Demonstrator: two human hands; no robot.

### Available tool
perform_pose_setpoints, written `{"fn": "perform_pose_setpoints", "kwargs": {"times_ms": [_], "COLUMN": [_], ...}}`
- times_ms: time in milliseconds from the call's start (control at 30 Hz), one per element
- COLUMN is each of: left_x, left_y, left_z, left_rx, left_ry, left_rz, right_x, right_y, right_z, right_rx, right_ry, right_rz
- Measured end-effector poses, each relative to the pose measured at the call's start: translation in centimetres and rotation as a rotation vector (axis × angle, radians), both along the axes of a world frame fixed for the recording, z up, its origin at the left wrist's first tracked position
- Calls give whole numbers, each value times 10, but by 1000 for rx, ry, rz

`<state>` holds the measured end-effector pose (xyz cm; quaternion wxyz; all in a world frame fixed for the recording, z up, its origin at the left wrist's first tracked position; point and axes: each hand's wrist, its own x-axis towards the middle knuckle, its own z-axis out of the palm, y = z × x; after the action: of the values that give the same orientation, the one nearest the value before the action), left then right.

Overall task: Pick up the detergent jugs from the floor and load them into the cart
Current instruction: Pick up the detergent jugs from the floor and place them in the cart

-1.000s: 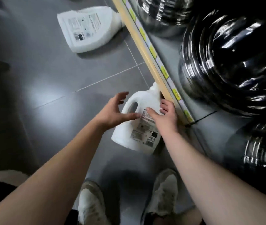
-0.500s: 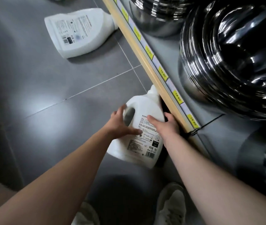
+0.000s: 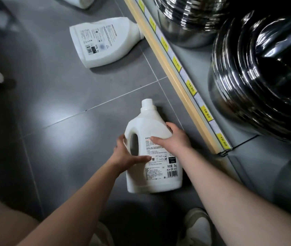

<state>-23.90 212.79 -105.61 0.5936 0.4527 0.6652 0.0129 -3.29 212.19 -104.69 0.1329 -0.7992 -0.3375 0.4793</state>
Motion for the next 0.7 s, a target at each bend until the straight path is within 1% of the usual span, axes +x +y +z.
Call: {"fn": "perform_pose_setpoints", "kwargs": {"times_ms": [67, 133, 200, 267, 433, 533, 700], "left_x": [-6, -6, 0, 6, 9, 7, 4], "left_y": [3, 8, 14, 18, 21, 19, 30], "left_z": [1, 0, 2, 0, -4, -1, 11], "left_rx": [-2, -15, -2, 14, 26, 46, 150], "left_ry": [1, -21, -47, -66, -58, -67, -98], "left_rz": [23, 74, 107, 141, 184, 209, 215], "right_x": [0, 4, 6, 6, 8, 6, 3], "right_y": [3, 2, -3, -9, -18, -20, -10], "right_z": [-1, -6, -9, -10, -18, -18, -2], "right_rx": [-26, -99, -214, -266, -159, -127, -31], "right_ry": [26, 115, 218, 277, 320, 337, 373], "right_rz": [-9, -102, -194, -226, -264, -282, -286]}}
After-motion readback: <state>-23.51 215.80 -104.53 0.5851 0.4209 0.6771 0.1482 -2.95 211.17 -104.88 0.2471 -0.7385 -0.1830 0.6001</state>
